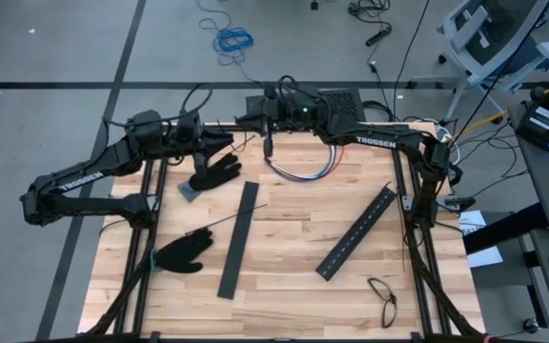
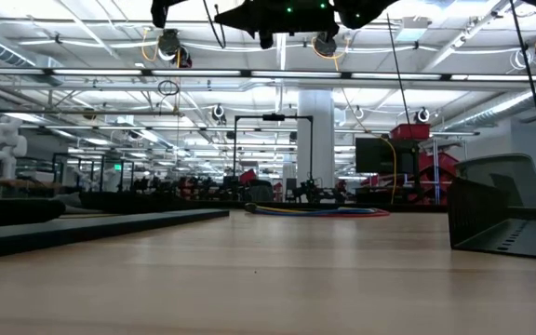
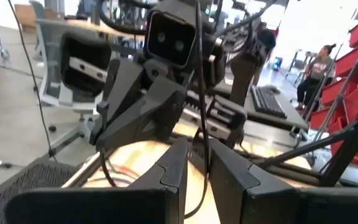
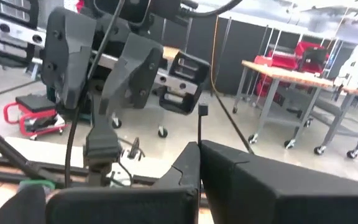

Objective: Ziptie cables

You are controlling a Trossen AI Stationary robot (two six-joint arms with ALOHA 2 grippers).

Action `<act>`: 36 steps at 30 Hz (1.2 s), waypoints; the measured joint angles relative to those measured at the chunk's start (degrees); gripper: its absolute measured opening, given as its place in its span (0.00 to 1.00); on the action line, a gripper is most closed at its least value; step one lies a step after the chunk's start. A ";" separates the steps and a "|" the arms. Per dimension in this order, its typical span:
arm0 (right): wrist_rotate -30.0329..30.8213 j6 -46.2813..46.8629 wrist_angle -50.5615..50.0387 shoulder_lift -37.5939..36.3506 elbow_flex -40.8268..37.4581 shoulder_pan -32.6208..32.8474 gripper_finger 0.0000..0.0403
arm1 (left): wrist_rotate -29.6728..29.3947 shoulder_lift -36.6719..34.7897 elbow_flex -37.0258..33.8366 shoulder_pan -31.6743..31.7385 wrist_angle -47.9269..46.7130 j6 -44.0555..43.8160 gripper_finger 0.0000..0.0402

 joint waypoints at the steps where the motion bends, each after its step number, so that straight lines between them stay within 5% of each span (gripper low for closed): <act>1: 0.00 -0.04 -0.71 0.00 0.00 0.00 0.00 | -0.36 0.07 0.00 0.00 0.13 0.02 0.15; 24: 0.01 -2.86 -3.82 -0.04 -0.01 -0.37 0.00 | -2.07 0.13 0.00 0.00 0.34 1.04 0.15; 30: 0.03 1.57 0.70 -0.04 0.00 -0.35 0.00 | -5.67 0.13 0.00 -0.02 -0.31 5.27 0.02; 36: 0.03 10.61 8.57 0.00 -0.02 -0.33 0.00 | -8.40 0.85 0.02 -0.03 -1.39 7.29 0.00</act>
